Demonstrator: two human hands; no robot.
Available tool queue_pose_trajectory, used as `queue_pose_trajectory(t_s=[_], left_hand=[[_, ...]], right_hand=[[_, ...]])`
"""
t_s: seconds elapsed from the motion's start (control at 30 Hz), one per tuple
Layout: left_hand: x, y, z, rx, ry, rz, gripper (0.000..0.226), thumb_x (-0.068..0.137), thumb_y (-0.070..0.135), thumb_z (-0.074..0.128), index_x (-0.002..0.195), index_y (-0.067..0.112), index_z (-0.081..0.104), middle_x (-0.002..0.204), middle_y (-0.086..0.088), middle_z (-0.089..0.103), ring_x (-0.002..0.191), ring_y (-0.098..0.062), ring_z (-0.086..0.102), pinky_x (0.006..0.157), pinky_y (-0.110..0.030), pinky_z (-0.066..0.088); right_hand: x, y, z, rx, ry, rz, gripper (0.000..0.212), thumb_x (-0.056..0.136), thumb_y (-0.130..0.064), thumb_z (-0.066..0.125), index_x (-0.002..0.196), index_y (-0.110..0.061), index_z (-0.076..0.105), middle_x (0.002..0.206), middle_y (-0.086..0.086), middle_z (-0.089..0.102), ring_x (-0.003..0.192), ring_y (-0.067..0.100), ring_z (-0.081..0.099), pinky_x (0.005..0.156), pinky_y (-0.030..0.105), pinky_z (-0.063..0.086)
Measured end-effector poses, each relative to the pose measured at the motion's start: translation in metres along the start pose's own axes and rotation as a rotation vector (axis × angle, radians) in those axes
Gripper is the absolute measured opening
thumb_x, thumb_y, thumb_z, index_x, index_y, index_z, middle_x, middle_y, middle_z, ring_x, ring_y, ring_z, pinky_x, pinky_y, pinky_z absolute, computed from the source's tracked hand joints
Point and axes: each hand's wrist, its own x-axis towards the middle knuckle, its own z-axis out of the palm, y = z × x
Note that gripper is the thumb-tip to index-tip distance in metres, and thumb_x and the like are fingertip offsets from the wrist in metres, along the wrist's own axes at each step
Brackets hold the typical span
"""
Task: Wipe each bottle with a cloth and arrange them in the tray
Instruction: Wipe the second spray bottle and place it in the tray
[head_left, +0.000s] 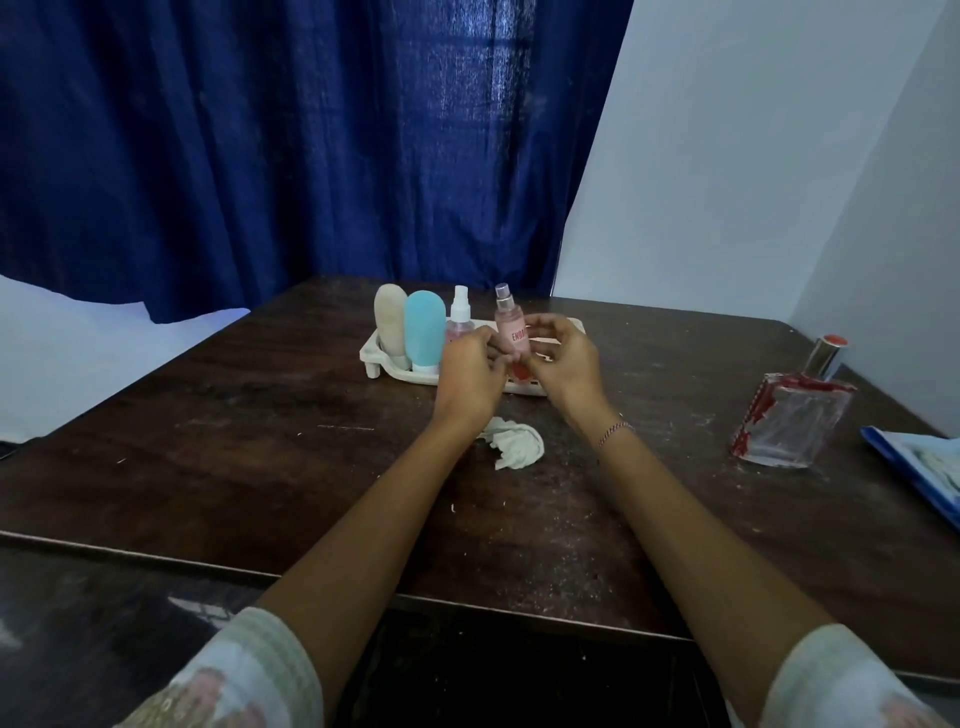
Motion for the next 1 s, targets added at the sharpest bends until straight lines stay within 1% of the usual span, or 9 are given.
queue_pose_trajectory(t_s=[0.13, 0.27, 0.4, 0.43, 0.53, 0.6, 0.7, 0.83, 1.0], left_hand=[[0.001, -0.007, 0.000, 0.066, 0.052, -0.024, 0.016, 0.089, 0.010, 0.061, 0.105, 0.013, 0.061, 0.099, -0.002, 0.067, 0.086, -0.007, 0.061, 0.085, -0.025, 0.053], [0.007, -0.015, 0.000, 0.120, 0.081, -0.057, 0.037, 0.091, 0.009, 0.059, 0.127, 0.008, 0.053, 0.106, -0.004, 0.067, 0.095, -0.013, 0.064, 0.090, -0.033, 0.053], [0.009, -0.020, 0.002, 0.193, 0.089, -0.054, 0.035, 0.091, 0.009, 0.058, 0.126, 0.010, 0.055, 0.107, -0.005, 0.068, 0.095, -0.013, 0.064, 0.086, -0.025, 0.052], [0.010, -0.020, 0.002, 0.205, 0.092, -0.054, 0.032, 0.091, 0.009, 0.058, 0.123, 0.010, 0.057, 0.106, -0.005, 0.068, 0.095, -0.013, 0.064, 0.084, -0.024, 0.051], [0.009, -0.019, 0.001, 0.223, 0.099, -0.055, 0.030, 0.092, 0.008, 0.057, 0.121, 0.011, 0.059, 0.106, -0.005, 0.068, 0.096, -0.014, 0.063, 0.084, -0.024, 0.049], [0.008, -0.018, 0.000, 0.256, 0.118, -0.057, 0.028, 0.092, 0.010, 0.057, 0.119, 0.012, 0.061, 0.107, -0.005, 0.068, 0.097, -0.014, 0.063, 0.084, -0.023, 0.048], [0.009, -0.018, -0.002, 0.264, 0.145, -0.068, 0.023, 0.092, 0.011, 0.057, 0.114, 0.011, 0.064, 0.106, -0.006, 0.068, 0.096, -0.016, 0.064, 0.082, -0.023, 0.047], [0.009, -0.016, -0.003, 0.264, 0.158, -0.082, 0.022, 0.092, 0.011, 0.057, 0.112, 0.009, 0.065, 0.106, -0.007, 0.068, 0.096, -0.017, 0.063, 0.080, -0.021, 0.044], [0.008, -0.016, -0.004, 0.266, 0.150, -0.080, 0.023, 0.092, 0.011, 0.057, 0.114, 0.008, 0.064, 0.110, -0.008, 0.067, 0.101, -0.016, 0.062, 0.083, -0.020, 0.043]], right_hand=[[0.006, 0.007, 0.015, 0.016, -0.025, 0.038, 0.045, 0.080, 0.001, 0.069, 0.119, -0.011, 0.052, 0.114, 0.005, 0.060, 0.100, 0.018, 0.061, 0.082, 0.030, 0.055], [0.005, 0.015, 0.021, -0.061, -0.044, -0.014, 0.053, 0.080, 0.000, 0.068, 0.127, -0.010, 0.049, 0.113, 0.002, 0.060, 0.098, 0.013, 0.059, 0.086, 0.027, 0.051], [0.004, 0.019, 0.020, -0.085, -0.034, -0.061, 0.050, 0.077, 0.001, 0.071, 0.123, -0.006, 0.053, 0.115, 0.009, 0.064, 0.101, 0.018, 0.061, 0.090, 0.035, 0.052], [0.004, 0.020, 0.021, -0.091, -0.037, -0.065, 0.050, 0.077, 0.001, 0.071, 0.123, -0.006, 0.054, 0.114, 0.009, 0.064, 0.100, 0.018, 0.062, 0.089, 0.033, 0.052], [0.002, 0.019, 0.021, -0.153, -0.018, -0.093, 0.049, 0.079, -0.004, 0.071, 0.125, -0.008, 0.054, 0.113, 0.007, 0.065, 0.094, 0.010, 0.060, 0.076, 0.008, 0.047], [0.000, 0.017, 0.021, -0.215, 0.003, -0.130, 0.048, 0.080, -0.012, 0.072, 0.125, -0.010, 0.055, 0.110, 0.006, 0.067, 0.087, 0.005, 0.057, 0.068, 0.000, 0.041], [-0.001, 0.015, 0.020, -0.243, -0.004, -0.152, 0.050, 0.083, -0.018, 0.070, 0.130, -0.012, 0.054, 0.109, 0.005, 0.068, 0.088, 0.004, 0.055, 0.075, 0.008, 0.040], [0.000, 0.017, 0.021, -0.271, -0.054, -0.124, 0.054, 0.085, -0.007, 0.065, 0.136, -0.014, 0.047, 0.111, 0.008, 0.068, 0.092, 0.009, 0.060, 0.080, 0.008, 0.040], [0.002, 0.015, 0.019, -0.311, -0.099, -0.100, 0.055, 0.087, -0.002, 0.060, 0.138, -0.014, 0.044, 0.113, 0.008, 0.067, 0.102, 0.017, 0.063, 0.095, 0.026, 0.045]])
